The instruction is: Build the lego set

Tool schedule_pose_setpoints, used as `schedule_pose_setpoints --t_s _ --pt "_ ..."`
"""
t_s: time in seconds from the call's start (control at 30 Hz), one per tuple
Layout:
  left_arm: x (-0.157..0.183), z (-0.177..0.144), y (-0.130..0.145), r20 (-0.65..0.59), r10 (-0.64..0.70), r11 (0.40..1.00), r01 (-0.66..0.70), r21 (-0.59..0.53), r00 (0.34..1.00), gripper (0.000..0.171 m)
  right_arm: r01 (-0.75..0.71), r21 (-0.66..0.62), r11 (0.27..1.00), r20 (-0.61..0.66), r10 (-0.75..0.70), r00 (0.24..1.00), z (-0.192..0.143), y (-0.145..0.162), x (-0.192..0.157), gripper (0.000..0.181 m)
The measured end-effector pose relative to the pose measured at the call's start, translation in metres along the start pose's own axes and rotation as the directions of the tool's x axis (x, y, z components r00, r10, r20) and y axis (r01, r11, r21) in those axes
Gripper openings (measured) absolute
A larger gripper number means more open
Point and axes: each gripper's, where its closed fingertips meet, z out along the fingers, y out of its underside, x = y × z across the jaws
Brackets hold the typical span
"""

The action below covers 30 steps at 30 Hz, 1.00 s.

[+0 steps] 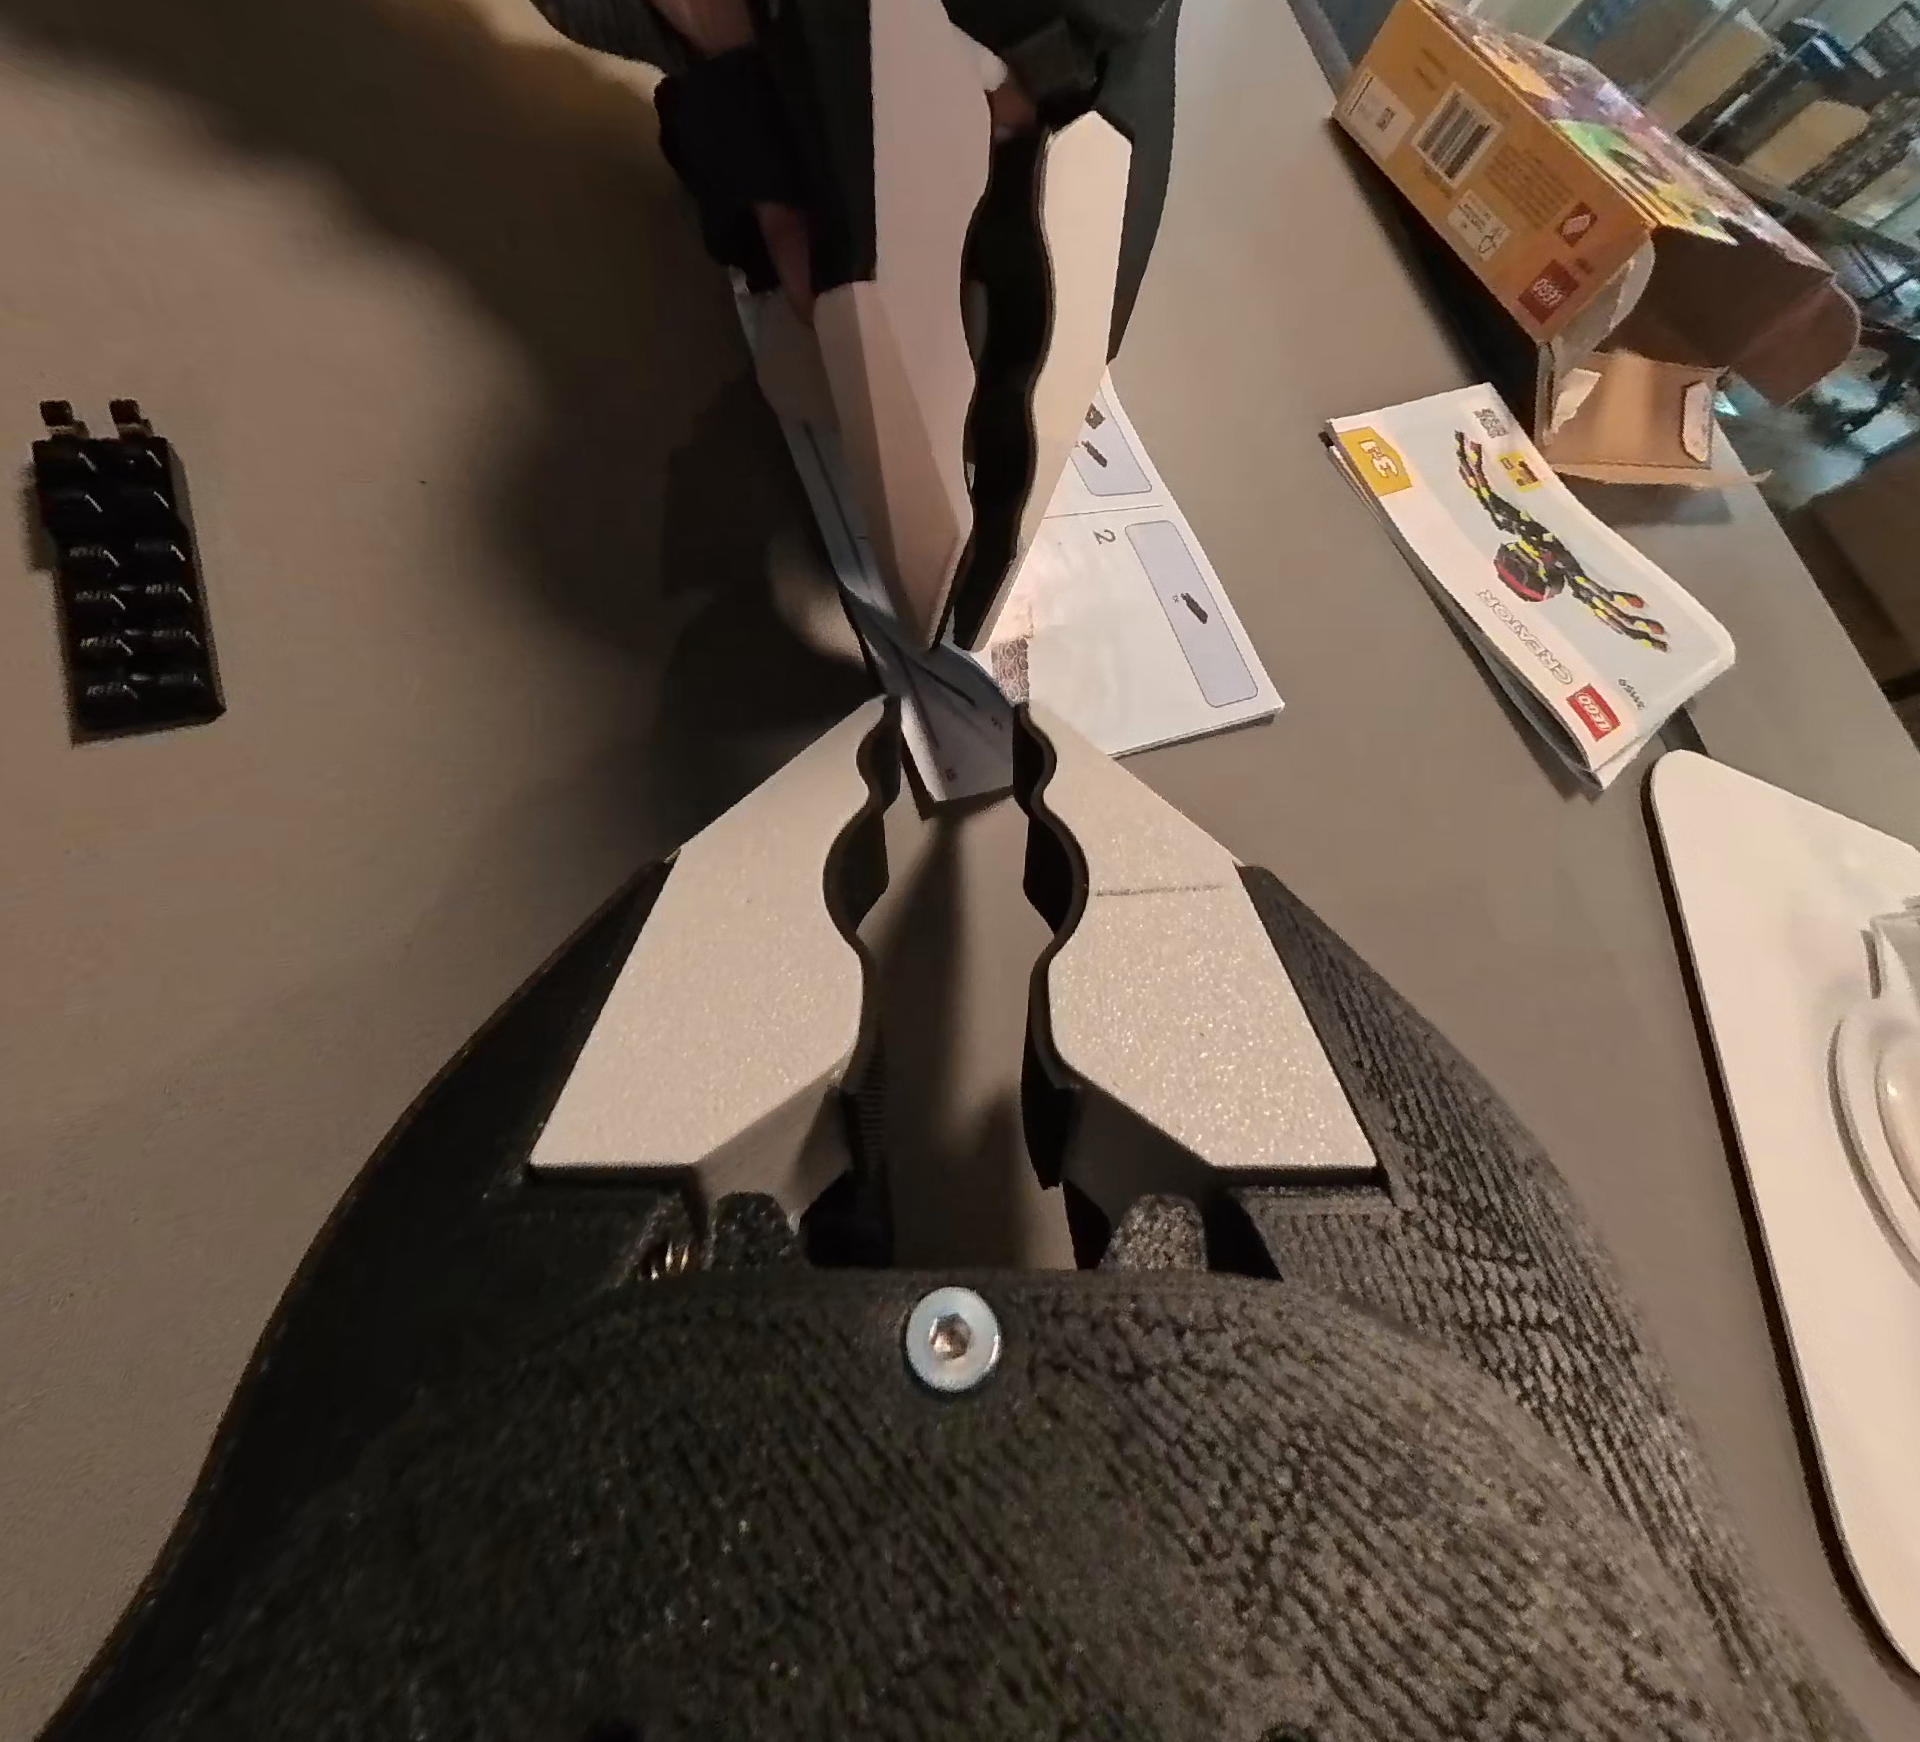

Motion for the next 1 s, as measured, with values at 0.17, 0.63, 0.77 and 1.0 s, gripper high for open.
schedule_pose_setpoints --t_s 0.17,0.63,0.77,1.0 --pt "-0.0001 -0.0001 -0.0002 -0.002 -0.003 1.000 0.003 0.001 1.000 0.008 -0.005 -0.006 1.000 -0.001 0.005 1.000 -0.0004 0.0013 0.0005 0.018" --pt "-0.0004 -0.0003 -0.0001 0.000 -0.005 1.000 0.005 0.000 1.000 0.007 -0.013 -0.016 1.000 -0.002 0.013 1.000 -0.0006 0.0029 0.0013 0.015" --pt "-0.0014 -0.0002 0.0000 0.006 -0.008 1.000 0.008 0.000 1.000 0.005 0.034 -0.051 0.998 0.013 -0.033 0.999 0.0028 0.0069 -0.0046 0.007" --pt "-0.0016 0.0000 0.0001 0.009 -0.005 1.000 0.005 0.000 1.000 0.005 0.005 -0.044 0.999 -0.022 -0.006 1.000 0.0025 0.0059 0.0023 0.017"
